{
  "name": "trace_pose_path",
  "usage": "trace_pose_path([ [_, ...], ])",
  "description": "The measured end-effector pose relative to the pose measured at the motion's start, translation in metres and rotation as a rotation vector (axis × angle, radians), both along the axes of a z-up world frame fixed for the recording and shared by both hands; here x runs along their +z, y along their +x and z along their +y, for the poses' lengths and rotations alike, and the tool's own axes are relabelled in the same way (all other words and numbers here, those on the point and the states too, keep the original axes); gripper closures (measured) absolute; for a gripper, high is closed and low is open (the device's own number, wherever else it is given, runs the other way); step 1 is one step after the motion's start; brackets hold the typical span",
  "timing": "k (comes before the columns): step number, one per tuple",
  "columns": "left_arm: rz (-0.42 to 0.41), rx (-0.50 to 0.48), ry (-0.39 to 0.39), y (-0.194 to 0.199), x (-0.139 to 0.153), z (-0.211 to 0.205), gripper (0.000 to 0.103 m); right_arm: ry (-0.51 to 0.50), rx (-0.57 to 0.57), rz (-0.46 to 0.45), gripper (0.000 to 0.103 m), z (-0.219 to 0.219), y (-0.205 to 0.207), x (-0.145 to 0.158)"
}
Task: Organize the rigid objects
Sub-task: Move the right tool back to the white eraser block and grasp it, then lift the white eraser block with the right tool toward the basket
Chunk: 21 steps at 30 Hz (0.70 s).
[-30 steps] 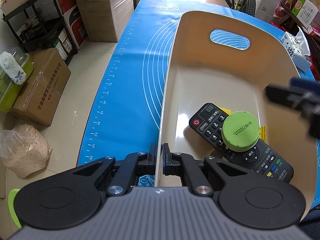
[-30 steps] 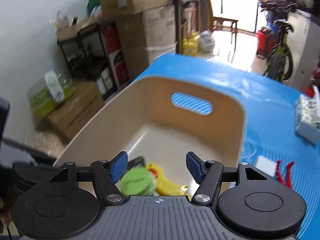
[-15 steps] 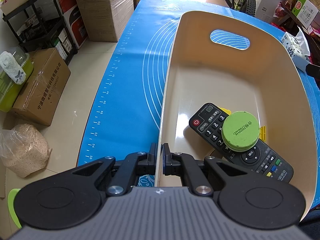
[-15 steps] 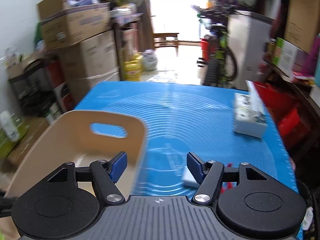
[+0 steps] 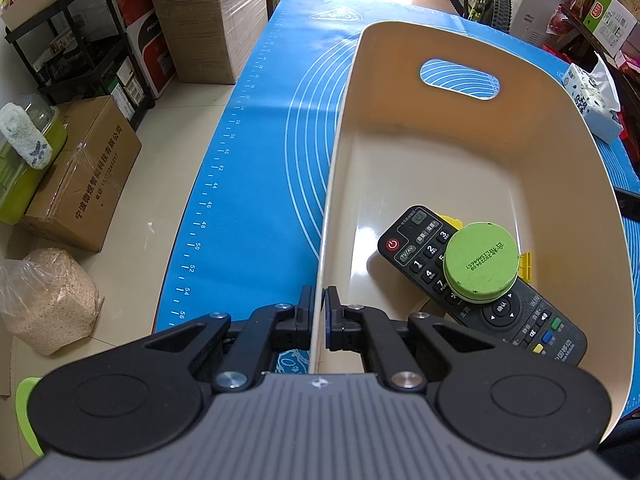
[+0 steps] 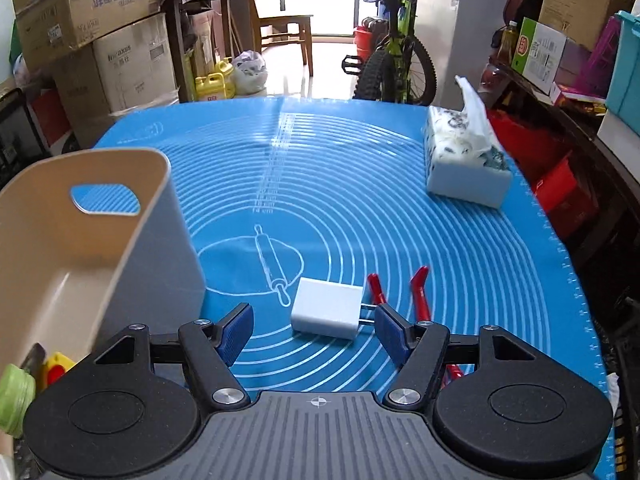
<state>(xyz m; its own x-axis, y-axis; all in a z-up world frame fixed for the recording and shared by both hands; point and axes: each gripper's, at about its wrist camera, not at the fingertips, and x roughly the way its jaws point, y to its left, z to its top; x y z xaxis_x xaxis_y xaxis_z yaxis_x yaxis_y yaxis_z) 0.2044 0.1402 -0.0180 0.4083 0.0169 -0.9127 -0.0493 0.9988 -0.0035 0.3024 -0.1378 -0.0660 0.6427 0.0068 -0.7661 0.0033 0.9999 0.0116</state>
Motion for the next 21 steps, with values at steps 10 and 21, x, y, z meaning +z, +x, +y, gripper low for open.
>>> trace_pose_path([
  [10,0.002,-0.004,0.000,0.000,0.000,-0.001,0.097,-0.057,0.004,-0.003,0.030,0.004,0.016,-0.031],
  [21,0.002,-0.004,0.002,0.000,-0.001,0.001,0.096,-0.070,0.007,-0.036,0.051,0.001,0.018,-0.032],
])
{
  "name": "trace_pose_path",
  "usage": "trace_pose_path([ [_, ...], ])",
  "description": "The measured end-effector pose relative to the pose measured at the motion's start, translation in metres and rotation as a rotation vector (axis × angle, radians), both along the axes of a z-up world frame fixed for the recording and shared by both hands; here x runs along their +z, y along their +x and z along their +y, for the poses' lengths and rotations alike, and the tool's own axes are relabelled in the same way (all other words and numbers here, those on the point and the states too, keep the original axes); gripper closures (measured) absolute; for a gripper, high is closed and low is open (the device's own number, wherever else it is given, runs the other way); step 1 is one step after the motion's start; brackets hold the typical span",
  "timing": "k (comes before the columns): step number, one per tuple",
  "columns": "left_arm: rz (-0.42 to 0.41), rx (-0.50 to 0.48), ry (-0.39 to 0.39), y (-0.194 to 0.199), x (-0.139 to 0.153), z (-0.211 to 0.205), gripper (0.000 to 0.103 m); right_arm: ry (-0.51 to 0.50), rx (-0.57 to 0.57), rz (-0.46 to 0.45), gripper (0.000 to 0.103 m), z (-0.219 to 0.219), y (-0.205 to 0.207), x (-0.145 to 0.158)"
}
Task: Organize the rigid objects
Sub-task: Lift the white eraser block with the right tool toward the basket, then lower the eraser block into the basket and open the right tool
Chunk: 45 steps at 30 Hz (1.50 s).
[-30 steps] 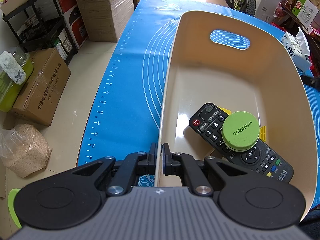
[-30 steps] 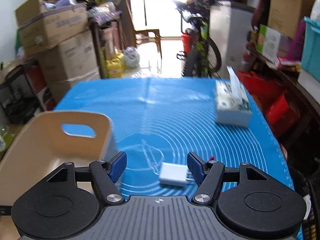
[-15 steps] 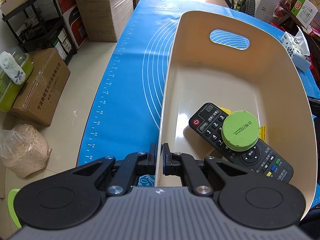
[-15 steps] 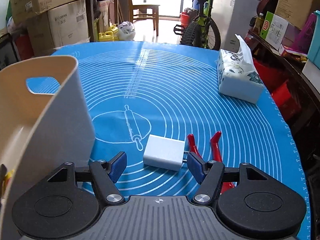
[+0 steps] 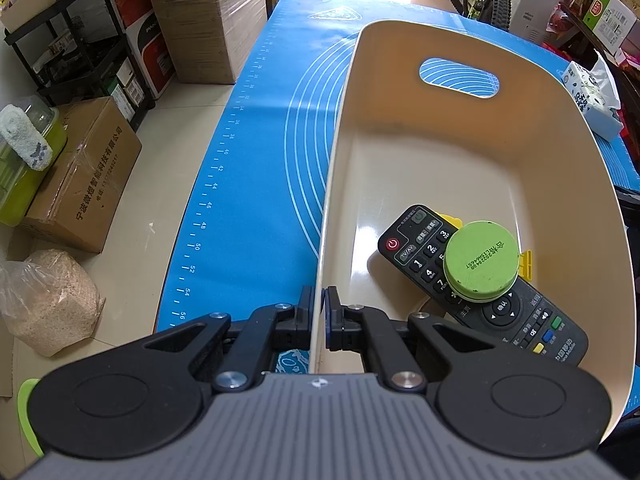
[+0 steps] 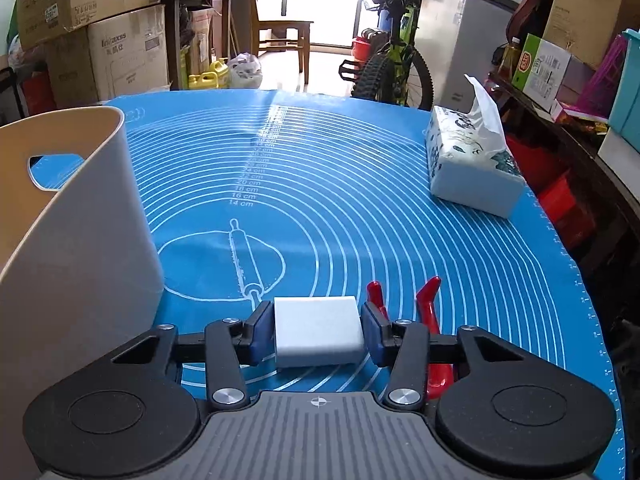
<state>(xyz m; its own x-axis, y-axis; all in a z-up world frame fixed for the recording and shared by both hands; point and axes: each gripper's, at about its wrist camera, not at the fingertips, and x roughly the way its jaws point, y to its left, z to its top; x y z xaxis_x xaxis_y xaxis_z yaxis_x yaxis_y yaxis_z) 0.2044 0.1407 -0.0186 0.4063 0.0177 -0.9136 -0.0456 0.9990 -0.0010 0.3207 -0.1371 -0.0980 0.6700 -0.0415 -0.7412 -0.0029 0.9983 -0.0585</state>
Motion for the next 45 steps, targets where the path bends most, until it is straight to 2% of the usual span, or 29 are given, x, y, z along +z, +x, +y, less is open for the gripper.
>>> trace_pose_path([
  [8,0.000,0.001,-0.002,0.000,0.000,0.000,0.096,-0.017,-0.002,-0.004,0.051,0.002,-0.004,0.007],
  [20,0.000,0.002,-0.003,0.000,0.000,0.000,0.096,0.051,-0.016,-0.101,0.051,-0.004,-0.024,0.053],
  [28,0.000,0.001,0.000,0.000,0.000,0.000,0.096,0.128,0.074,-0.188,0.051,0.017,-0.050,0.094],
  [35,0.000,0.001,0.002,0.000,-0.001,0.000,0.096,0.178,0.175,-0.223,0.051,0.044,-0.074,0.120],
  [39,0.000,0.002,0.003,-0.001,-0.001,0.000,0.096,0.187,0.230,-0.203,0.051,0.065,-0.083,0.123],
  [45,0.000,0.002,0.002,-0.001,-0.001,0.000,0.096,0.160,0.313,-0.134,0.051,0.102,-0.092,0.111],
])
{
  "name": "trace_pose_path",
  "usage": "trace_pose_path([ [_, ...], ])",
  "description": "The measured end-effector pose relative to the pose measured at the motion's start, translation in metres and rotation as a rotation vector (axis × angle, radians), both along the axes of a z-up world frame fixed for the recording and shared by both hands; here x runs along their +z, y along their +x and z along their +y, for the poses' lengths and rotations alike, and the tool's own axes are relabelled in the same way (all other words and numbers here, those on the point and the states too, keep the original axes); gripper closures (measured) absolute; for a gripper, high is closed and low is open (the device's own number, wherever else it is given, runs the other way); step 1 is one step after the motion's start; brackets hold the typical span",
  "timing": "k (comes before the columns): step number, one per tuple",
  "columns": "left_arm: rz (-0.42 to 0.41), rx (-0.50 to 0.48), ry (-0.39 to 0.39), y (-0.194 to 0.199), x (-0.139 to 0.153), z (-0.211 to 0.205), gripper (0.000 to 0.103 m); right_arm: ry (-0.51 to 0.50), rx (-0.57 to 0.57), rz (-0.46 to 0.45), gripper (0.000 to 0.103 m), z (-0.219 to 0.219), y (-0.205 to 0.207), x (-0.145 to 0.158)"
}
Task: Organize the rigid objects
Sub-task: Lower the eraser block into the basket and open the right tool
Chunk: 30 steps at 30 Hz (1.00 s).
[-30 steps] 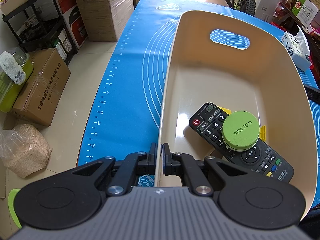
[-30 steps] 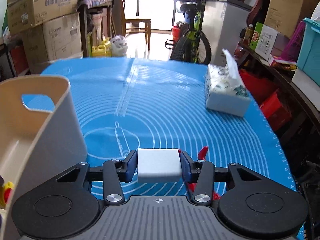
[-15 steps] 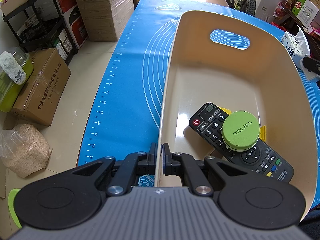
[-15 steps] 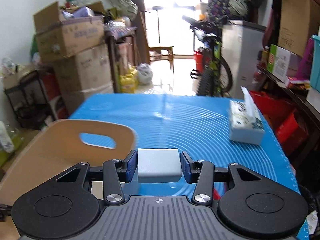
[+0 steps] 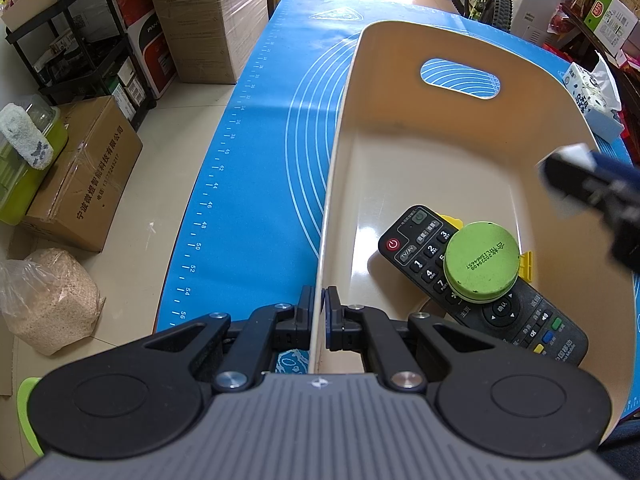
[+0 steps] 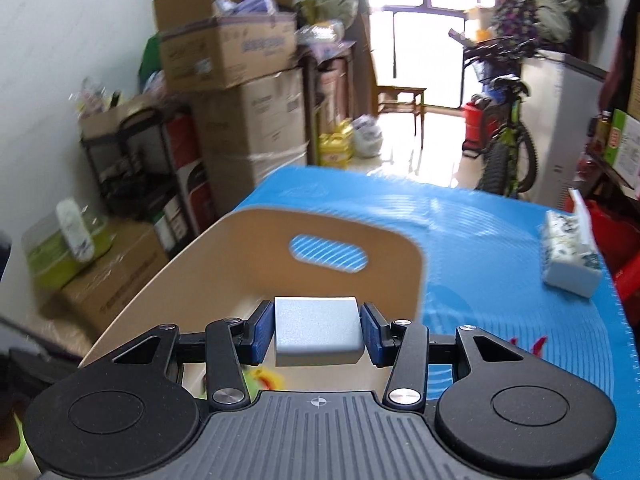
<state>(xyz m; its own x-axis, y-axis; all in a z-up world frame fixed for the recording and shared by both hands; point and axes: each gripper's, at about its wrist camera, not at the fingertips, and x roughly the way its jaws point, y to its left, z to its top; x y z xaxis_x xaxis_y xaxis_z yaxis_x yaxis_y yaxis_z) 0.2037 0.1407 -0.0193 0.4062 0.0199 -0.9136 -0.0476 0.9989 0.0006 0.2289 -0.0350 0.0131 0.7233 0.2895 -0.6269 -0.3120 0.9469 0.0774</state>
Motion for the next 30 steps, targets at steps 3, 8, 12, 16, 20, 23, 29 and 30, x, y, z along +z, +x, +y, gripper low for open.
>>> trace_pose_path([
  [3,0.000,0.001,-0.003,0.000,0.000,0.001,0.097,-0.026,0.037,0.031,0.051,0.017,-0.004,-0.008],
  [8,0.000,0.002,-0.005,0.001,0.001,-0.001,0.097,-0.065,0.070,0.097,0.051,0.034,-0.005,-0.021],
  [12,0.000,0.004,-0.007,0.001,0.001,-0.001,0.097,-0.096,0.073,0.107,0.051,0.039,-0.005,-0.025],
  [16,0.000,0.005,-0.005,0.001,0.001,-0.002,0.097,-0.115,0.087,0.122,0.051,0.045,-0.004,-0.029],
  [20,0.000,0.004,-0.002,0.001,0.000,-0.003,0.097,-0.146,0.101,0.143,0.052,0.049,-0.002,-0.037],
  [23,0.000,0.004,0.001,0.001,0.000,-0.003,0.097,-0.163,0.115,0.157,0.052,0.052,0.000,-0.038],
  [29,0.001,0.003,0.003,0.001,0.000,-0.003,0.097,-0.119,0.096,0.206,0.049,0.045,0.007,-0.039],
  [30,0.001,0.003,0.004,0.001,0.000,-0.003,0.097,-0.106,0.093,0.208,0.043,0.042,0.007,-0.039],
])
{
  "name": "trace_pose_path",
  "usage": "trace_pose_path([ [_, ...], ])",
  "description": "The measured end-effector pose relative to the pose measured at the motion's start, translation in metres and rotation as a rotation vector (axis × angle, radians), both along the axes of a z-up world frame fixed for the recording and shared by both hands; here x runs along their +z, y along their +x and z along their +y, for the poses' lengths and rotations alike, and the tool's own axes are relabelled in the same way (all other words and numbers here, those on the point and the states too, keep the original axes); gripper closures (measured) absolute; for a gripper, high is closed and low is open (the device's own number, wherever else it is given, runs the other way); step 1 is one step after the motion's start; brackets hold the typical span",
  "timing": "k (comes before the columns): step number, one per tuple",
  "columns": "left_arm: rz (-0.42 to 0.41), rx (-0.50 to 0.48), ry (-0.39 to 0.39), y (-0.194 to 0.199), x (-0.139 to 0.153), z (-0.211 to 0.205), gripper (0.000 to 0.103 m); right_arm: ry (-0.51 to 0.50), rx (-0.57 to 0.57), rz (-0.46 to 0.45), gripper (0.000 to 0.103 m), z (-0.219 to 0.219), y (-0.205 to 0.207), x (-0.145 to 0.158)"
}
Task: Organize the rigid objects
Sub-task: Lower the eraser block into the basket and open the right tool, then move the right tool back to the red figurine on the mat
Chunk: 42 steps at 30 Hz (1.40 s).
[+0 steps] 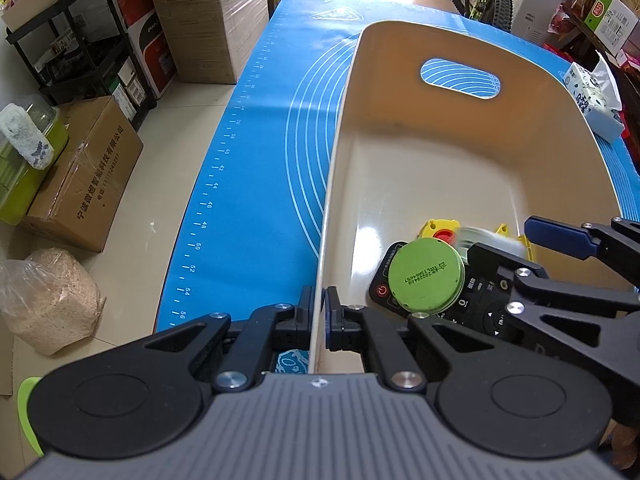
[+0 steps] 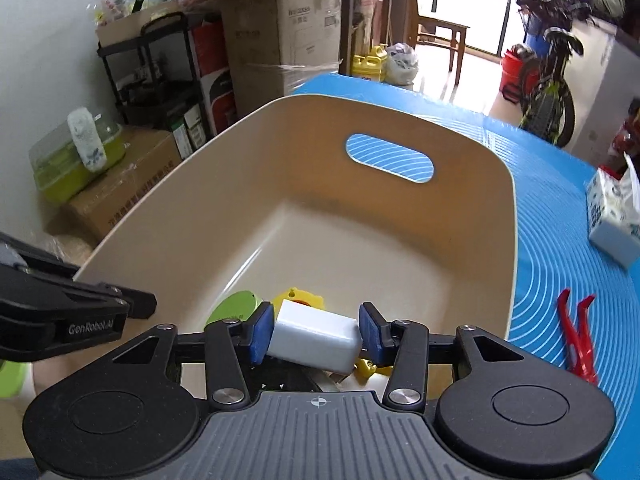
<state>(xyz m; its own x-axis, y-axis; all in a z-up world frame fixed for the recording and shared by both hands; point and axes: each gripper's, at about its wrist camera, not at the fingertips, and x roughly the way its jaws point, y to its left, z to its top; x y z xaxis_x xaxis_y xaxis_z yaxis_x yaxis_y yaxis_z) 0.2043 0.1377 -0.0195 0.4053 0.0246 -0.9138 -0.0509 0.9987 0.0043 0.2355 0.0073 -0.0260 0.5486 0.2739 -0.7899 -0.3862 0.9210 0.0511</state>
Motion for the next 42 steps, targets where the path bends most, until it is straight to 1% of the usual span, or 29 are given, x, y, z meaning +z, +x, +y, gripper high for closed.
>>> trace_pose_path([
  [4,0.000,0.000,0.001,0.000,0.000,0.000,0.097,0.036,0.005,-0.005,0.036,-0.006,-0.002,0.004],
  [11,0.000,0.001,0.000,0.000,0.000,0.000,0.096,0.075,-0.030,-0.071,0.034,-0.029,-0.008,0.025],
  [18,0.000,0.001,0.000,0.000,0.000,0.000,0.096,0.057,-0.119,-0.127,0.032,-0.070,-0.006,0.043],
  [23,0.000,0.001,-0.001,0.000,0.001,0.000,0.096,0.020,-0.209,-0.142,0.032,-0.105,0.000,0.045],
  [32,0.000,0.002,-0.001,0.000,0.001,0.000,0.096,-0.062,-0.346,-0.136,0.032,-0.163,0.010,0.026],
  [34,0.000,0.002,-0.001,0.000,0.001,0.000,0.096,-0.061,-0.366,-0.114,0.032,-0.173,0.013,0.016],
  [37,0.000,0.002,-0.002,0.000,0.001,0.000,0.096,-0.056,-0.388,-0.054,0.032,-0.184,0.018,0.001],
  [40,0.000,0.001,0.000,0.000,0.001,0.000,0.096,-0.076,-0.403,-0.011,0.032,-0.190,0.023,-0.013],
  [42,0.000,0.002,-0.002,0.000,0.001,0.001,0.096,-0.102,-0.421,-0.006,0.032,-0.194,0.027,-0.022],
])
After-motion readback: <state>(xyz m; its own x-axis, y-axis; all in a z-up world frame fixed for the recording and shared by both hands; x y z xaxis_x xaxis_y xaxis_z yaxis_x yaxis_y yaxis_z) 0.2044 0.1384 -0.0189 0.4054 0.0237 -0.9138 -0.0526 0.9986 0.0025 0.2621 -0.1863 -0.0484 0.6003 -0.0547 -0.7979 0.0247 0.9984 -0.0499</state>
